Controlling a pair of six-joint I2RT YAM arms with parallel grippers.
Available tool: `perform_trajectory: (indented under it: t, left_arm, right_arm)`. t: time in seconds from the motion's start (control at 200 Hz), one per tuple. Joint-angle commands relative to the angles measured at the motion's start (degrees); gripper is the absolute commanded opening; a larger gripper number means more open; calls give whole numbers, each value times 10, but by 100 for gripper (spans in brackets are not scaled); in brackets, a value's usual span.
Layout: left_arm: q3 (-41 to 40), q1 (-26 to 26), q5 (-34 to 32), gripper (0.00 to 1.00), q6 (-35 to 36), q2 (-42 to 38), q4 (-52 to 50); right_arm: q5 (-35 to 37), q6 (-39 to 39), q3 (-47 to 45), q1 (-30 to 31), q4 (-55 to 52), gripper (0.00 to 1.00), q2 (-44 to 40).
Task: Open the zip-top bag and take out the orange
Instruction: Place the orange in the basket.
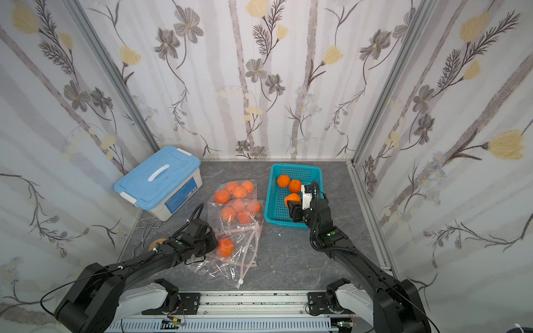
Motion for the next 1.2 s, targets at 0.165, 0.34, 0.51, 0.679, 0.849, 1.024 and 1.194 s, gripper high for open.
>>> perform_trajectory:
  t: [0.165,0.34,0.51,0.679,0.849,1.024,1.194]
  left_arm:
    - [15,0,11,0,29,19,3]
    - [7,0,13,0,30,27,18]
    - [7,0,16,0,30,37,31]
    - [14,0,21,0,37,62,37]
    - [13,0,26,0,35,72,45]
    - [10,0,24,0,32,60,42]
    - [10,0,20,0,33,46,32]
  right_arm:
    - [82,44,207,-77,-86,59,231]
    - [129,53,333,-84,-127,59,364]
    - [171,59,426,-88,-169,62,445]
    - [173,62,472,-90,-188,66,505]
    - [162,59,502,-90,-205,80,526]
    - [158,53,498,-91,-212,86,504]
    - [111,48,407,-78,-175,76,375]
